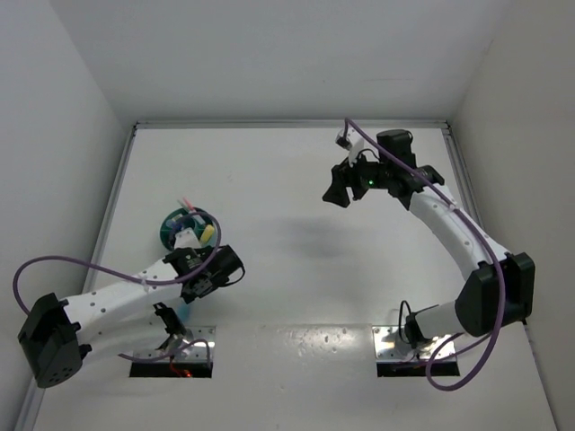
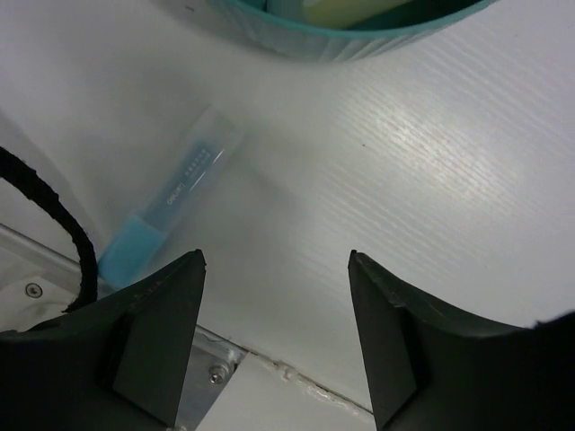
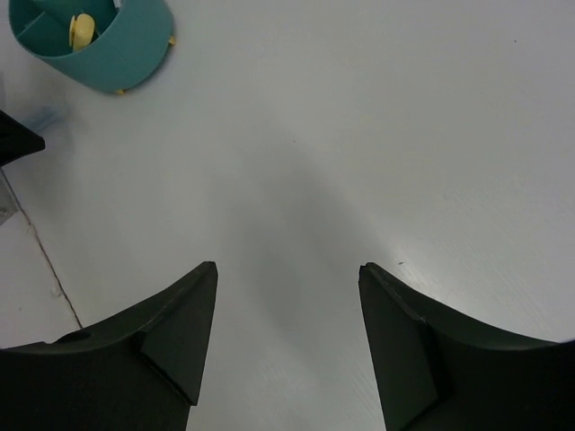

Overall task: Sort the stationery into containers
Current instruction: Grab a piece of stationery with the right arm

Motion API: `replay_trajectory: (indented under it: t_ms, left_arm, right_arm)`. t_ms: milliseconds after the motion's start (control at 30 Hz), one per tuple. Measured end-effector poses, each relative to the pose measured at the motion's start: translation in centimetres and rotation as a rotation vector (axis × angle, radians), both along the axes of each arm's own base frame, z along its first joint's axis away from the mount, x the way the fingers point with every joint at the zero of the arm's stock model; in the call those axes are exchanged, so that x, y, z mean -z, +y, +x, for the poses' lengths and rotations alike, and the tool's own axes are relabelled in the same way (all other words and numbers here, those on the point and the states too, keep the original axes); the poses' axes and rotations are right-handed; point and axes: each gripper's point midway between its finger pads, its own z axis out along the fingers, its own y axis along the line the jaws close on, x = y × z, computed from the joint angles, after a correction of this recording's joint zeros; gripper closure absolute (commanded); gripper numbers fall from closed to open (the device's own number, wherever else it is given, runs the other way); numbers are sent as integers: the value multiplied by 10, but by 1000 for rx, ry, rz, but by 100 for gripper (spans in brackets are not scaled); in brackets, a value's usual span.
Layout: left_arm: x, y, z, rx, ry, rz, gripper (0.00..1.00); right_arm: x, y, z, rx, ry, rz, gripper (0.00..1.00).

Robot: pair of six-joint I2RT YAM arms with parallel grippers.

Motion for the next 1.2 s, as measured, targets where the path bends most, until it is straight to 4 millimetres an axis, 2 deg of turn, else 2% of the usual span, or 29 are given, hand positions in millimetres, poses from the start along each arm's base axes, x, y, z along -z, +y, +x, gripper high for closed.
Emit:
replay_trajectory:
  t_ms: [67, 133, 167, 233, 267, 333, 400, 467, 500, 600, 667, 733, 800, 900, 933, 967, 1033, 1133, 1200]
  left_arm:
    - [-2, 2, 3, -1, -13, 5, 27]
    - [0, 2, 4, 18, 2, 28, 26]
    - [0, 1, 5, 31, 12, 40, 26]
    - [-4, -5, 8, 68, 22, 51, 26]
    - [-11, -11, 12, 90, 15, 47, 26]
    - [-30, -28, 20, 142, -25, 12, 33]
    - [-48, -38, 27, 152, -68, -23, 35]
    - [-58, -36, 26, 123, -74, -24, 36]
    - [-57, -32, 24, 113, -59, -10, 36]
    - [-50, -21, 12, 109, 8, 52, 34]
    - [-60, -25, 14, 146, -5, 45, 28]
    - [-92, -39, 25, 198, -86, -15, 21]
    - [-147, -51, 41, 224, -240, -114, 14]
    - [-240, -39, 56, 180, -479, -209, 6]
    - [-261, -31, 59, 154, -537, -227, 0]
    - [-278, -22, 60, 127, -587, -231, 0]
    - [-293, 0, 57, 71, -645, -222, 0]
    - [-301, 28, 51, 11, -686, -173, 0]
    - [-309, 39, 50, -19, -715, -147, 0]
  right_arm:
    - [-1, -1, 0, -3, 5, 10, 37]
    - [-2, -1, -2, -25, 9, 28, 44]
    - [-2, 0, -4, -47, 9, 37, 56]
    - [1, 4, -13, -113, 22, 53, 65]
    - [4, 7, -20, -183, 27, 61, 69]
    - [15, 12, -39, -327, 80, 68, 71]
    - [26, 19, -57, -477, 137, 84, 61]
    - [36, 22, -71, -583, 189, 104, 50]
    - [40, 24, -77, -630, 202, 115, 40]
    - [48, 25, -96, -740, 203, 131, 34]
    - [48, 26, -108, -802, 170, 124, 34]
    - [48, 29, -125, -874, 132, 94, 34]
    - [48, 39, -147, -981, 73, 50, 34]
    - [49, 58, -172, -1143, -21, -20, 34]
    - [52, 66, -180, -1198, -55, -45, 34]
    - [55, 73, -185, -1244, -90, -69, 34]
    - [63, 90, -192, -1332, -193, -124, 38]
    - [69, 116, -194, -1426, -302, -186, 50]
    - [67, 143, -184, -1459, -369, -193, 50]
